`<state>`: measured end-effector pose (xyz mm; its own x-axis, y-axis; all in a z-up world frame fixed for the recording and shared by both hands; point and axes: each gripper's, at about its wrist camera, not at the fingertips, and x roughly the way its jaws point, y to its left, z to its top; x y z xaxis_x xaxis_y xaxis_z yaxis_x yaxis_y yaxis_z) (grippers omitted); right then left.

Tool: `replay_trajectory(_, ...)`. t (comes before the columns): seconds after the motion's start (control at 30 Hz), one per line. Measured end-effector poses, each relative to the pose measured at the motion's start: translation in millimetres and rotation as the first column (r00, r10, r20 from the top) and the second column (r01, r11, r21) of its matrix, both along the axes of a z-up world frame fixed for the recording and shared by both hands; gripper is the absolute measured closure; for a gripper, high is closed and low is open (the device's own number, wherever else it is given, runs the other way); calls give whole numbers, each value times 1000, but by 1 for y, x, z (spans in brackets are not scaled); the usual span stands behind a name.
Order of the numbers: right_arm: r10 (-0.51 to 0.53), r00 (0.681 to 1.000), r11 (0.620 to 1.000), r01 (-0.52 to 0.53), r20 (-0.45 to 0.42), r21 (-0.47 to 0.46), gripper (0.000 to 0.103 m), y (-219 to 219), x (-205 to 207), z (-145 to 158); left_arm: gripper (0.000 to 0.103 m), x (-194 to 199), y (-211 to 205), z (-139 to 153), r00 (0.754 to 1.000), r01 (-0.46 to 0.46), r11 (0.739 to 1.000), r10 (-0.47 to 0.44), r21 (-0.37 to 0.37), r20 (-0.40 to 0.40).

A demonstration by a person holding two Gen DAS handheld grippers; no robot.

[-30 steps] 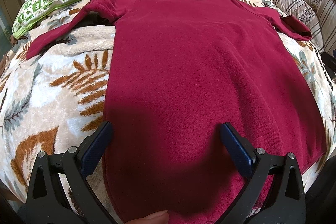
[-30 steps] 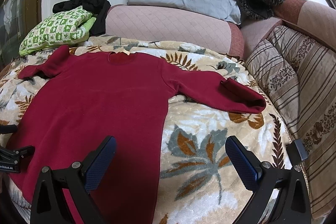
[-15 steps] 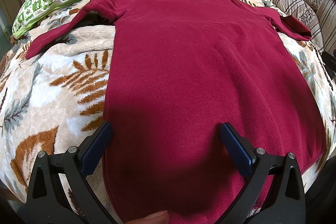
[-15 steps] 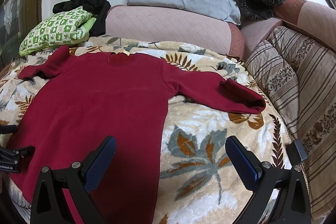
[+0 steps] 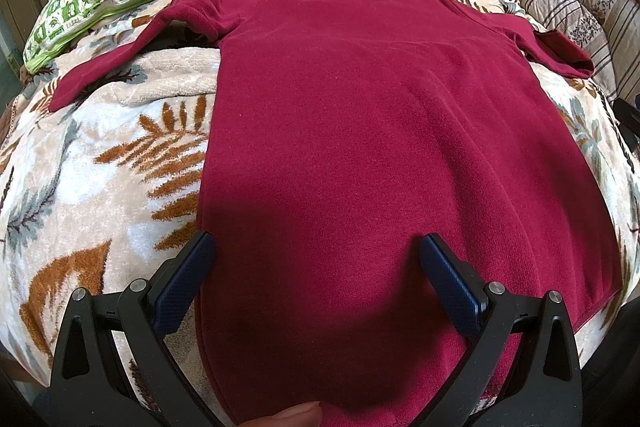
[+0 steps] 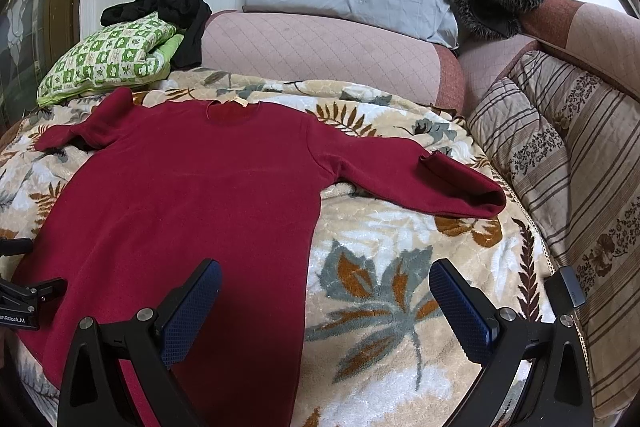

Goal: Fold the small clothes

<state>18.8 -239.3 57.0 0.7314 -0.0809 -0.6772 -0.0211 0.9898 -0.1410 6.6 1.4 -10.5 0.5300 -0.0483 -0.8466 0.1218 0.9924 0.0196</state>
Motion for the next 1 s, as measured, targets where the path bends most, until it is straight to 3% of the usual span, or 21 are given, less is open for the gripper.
replay_trajectory(1.0,1,1000,1000,-1,15,1,0,0,1,6,1,-4,1,0,1000,-9,1000,9,7,0)
